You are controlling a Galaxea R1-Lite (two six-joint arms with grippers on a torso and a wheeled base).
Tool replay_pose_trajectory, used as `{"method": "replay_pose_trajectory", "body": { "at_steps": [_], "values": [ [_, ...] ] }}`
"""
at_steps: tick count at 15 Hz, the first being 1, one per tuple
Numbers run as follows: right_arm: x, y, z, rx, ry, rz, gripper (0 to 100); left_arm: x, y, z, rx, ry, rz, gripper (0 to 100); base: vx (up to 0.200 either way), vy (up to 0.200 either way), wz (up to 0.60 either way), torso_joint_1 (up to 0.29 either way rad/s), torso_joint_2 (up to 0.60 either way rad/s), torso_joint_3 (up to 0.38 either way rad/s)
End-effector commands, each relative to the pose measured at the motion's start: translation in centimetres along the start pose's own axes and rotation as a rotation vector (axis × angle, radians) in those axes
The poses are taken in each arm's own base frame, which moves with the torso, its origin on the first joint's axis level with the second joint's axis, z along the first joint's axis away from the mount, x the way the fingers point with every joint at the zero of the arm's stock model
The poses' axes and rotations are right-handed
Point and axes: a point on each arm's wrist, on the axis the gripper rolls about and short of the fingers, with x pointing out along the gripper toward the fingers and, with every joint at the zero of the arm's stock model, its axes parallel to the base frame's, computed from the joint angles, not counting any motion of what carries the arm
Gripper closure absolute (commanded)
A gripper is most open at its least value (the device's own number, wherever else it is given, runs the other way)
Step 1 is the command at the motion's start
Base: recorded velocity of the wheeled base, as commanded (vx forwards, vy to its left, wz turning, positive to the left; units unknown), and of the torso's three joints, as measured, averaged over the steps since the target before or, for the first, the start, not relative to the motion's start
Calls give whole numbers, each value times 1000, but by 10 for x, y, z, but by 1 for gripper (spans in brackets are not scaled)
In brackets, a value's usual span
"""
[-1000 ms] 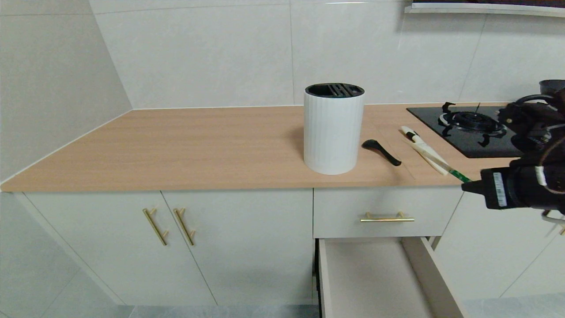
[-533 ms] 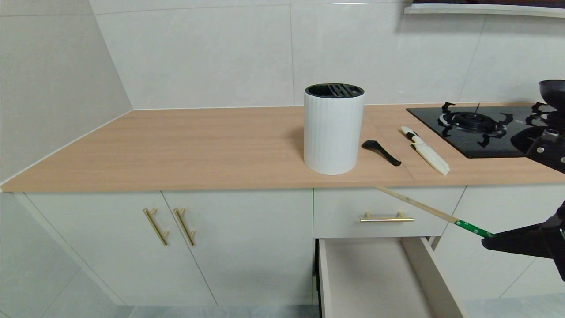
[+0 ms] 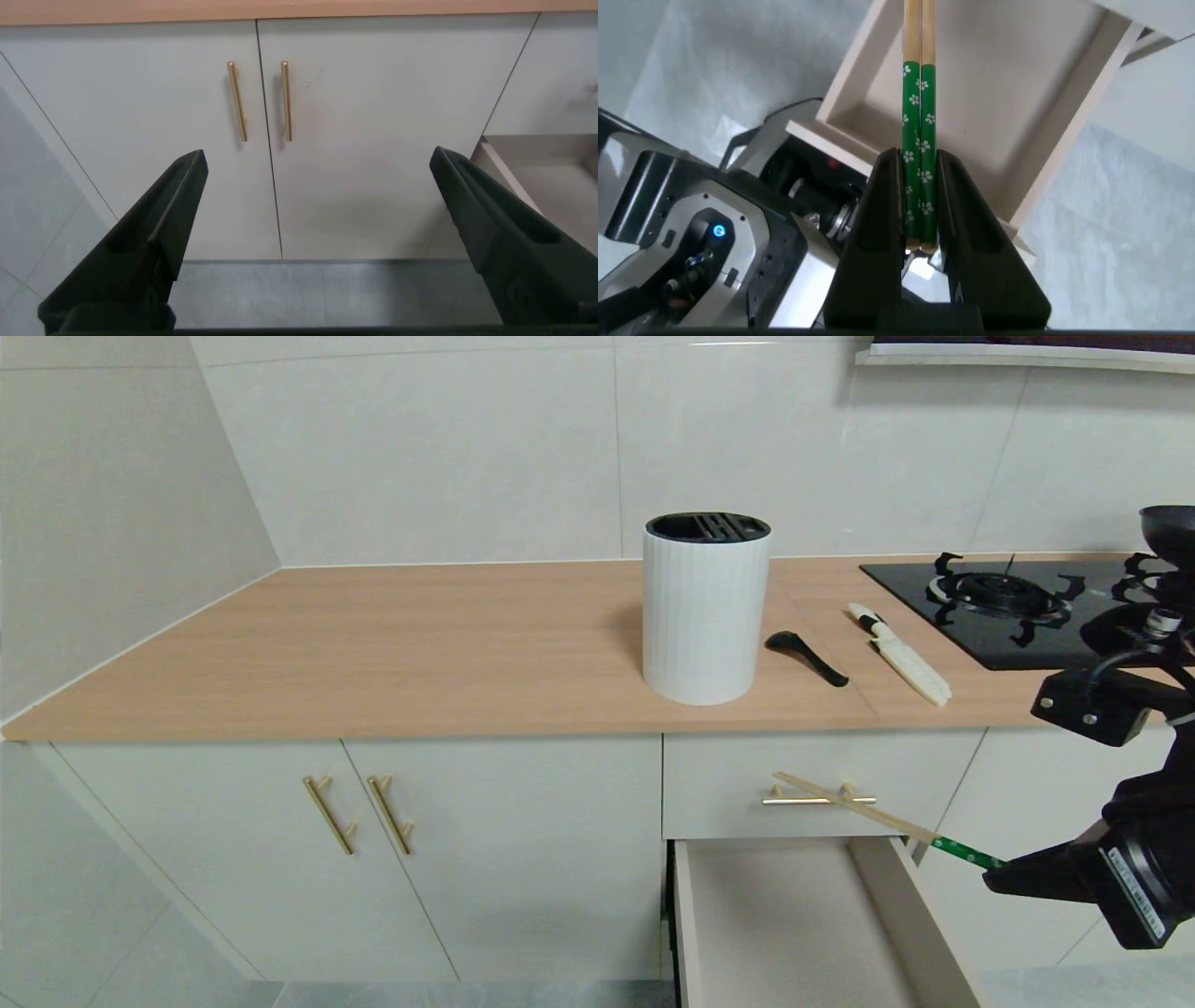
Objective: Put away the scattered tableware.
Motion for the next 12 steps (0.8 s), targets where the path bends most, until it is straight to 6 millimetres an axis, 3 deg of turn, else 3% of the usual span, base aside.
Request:
{"method": "replay_pose_trajectory", "body": {
  "at_steps": [1,12],
  "values": [
    [11,-1,1,6,40,0,100,0,0,0,0,1,0,0,0,0,0,-76,207,119],
    [25,-3,4,13,92,-7,100,0,0,0,0,-1,0,0,0,0,0,-161,442,274]
  ]
}}
